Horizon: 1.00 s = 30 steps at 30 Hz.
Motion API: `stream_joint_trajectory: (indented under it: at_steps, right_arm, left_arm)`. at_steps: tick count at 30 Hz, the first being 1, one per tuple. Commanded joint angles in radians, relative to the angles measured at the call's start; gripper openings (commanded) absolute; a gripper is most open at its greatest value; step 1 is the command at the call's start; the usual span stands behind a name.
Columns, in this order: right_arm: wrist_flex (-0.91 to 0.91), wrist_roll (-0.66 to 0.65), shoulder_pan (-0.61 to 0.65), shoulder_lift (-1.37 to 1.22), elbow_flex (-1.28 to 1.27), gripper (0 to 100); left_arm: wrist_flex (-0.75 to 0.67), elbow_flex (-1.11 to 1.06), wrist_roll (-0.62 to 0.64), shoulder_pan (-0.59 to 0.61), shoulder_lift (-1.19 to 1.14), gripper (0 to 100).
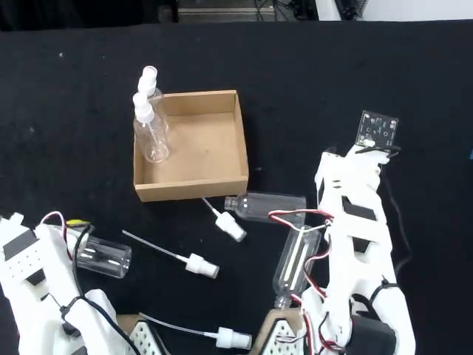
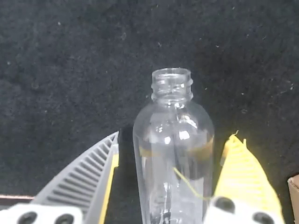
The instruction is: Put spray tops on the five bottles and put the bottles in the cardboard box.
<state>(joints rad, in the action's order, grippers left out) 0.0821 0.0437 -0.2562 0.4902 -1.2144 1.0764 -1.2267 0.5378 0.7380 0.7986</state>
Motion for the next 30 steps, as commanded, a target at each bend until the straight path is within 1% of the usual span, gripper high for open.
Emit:
stream_joint_trajectory:
  at_steps: [1, 5, 6, 8, 13, 15, 18, 23, 25, 26, 28, 30]
  right_arm:
    - [-0.026, 0.0, 0.015, -0.004, 0.044, 10.0]
    - [-0.026, 0.0, 0.015, -0.004, 0.044, 10.0]
    - [-0.026, 0.0, 0.015, -0.004, 0.044, 10.0]
    - [-0.025, 0.0, 0.015, -0.004, 0.044, 10.0]
    - [-0.025, 0.0, 0.015, -0.004, 0.044, 10.0]
    - [-0.025, 0.0, 0.015, -0.004, 0.044, 10.0]
    - [-0.025, 0.0, 0.015, -0.004, 0.044, 10.0]
    - [-0.025, 0.0, 0.015, -0.004, 0.044, 10.0]
    - [-0.025, 0.0, 0.015, -0.004, 0.044, 10.0]
    - [-0.025, 0.0, 0.015, -0.004, 0.044, 10.0]
    - [-0.025, 0.0, 0.015, -0.004, 0.044, 10.0]
    - [-0.025, 0.0, 0.015, -0.004, 0.044, 10.0]
  left_arm:
    - [-0.032, 0.004, 0.002, -0.002, 0.005, 28]
    - [-0.038, 0.024, -0.006, -0.001, 0.015, 10]
    - [-0.035, 0.042, -0.008, 0.007, 0.015, 9]
    - [-0.037, 0.091, -0.044, 0.051, 0.012, 9]
    - [-0.031, 0.303, -0.224, 0.18, 0.003, 9]
    - [-0.034, 0.372, -0.279, 0.211, -0.003, 7]
    - [-0.035, 0.449, -0.362, 0.219, -0.072, 3]
    - [-0.028, 0.567, -0.493, 0.226, -0.325, 8]
    - [-0.028, 0.591, -0.582, 0.243, -0.422, 11]
    - [-0.034, 0.607, -0.646, 0.263, -0.466, 12]
    - [-0.035, 0.633, -0.806, 0.297, -0.543, 14]
    - [-0.035, 0.668, -1.0, 0.328, -0.605, 14]
